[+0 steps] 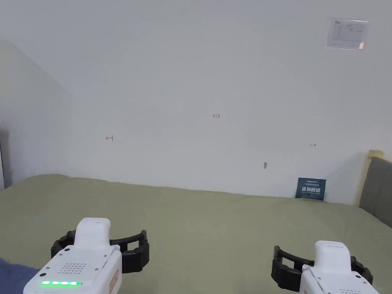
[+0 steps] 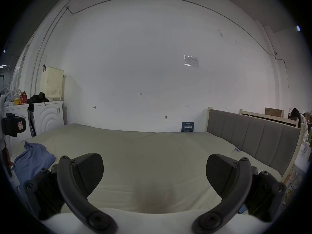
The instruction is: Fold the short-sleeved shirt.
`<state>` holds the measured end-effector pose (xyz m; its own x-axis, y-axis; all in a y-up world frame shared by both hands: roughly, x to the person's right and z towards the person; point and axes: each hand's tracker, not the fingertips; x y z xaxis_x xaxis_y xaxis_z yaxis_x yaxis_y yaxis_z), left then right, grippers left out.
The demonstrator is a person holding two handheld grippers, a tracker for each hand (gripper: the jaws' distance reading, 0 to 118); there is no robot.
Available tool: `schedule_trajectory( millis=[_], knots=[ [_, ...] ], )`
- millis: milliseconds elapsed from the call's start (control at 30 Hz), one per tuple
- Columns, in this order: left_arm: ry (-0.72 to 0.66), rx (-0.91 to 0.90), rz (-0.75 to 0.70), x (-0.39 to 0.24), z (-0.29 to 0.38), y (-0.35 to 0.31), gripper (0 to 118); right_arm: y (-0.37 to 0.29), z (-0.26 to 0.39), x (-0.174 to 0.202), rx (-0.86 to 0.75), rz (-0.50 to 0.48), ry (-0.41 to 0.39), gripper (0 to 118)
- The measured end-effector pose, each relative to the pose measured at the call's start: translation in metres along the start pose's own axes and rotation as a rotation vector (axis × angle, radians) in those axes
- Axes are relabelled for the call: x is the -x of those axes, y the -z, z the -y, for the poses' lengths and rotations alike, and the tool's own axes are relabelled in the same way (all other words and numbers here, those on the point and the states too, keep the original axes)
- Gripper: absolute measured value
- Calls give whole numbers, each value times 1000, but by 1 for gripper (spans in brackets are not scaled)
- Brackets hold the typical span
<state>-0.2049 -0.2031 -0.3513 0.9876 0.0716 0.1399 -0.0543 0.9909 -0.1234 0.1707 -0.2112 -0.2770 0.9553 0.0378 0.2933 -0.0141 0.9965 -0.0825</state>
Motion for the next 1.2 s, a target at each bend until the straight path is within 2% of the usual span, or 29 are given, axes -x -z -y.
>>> schedule_trajectory(
  millis=[333, 733, 933, 1200],
  knots=[
    [-11, -1, -21, 3, 1, 0, 118, 0, 1, 1, 2, 6, -29, 118],
    [23, -1, -14, -2, -1, -4, 118, 1, 1, 1, -1, 2, -26, 118],
    [21, 7, -16, -2, -1, -3, 118, 1, 1, -2, 8, 5, 0, 118],
    [20, 10, -6, -2, -1, -2, 118, 0, 2, -4, 12, -2, -10, 118]
  ],
)
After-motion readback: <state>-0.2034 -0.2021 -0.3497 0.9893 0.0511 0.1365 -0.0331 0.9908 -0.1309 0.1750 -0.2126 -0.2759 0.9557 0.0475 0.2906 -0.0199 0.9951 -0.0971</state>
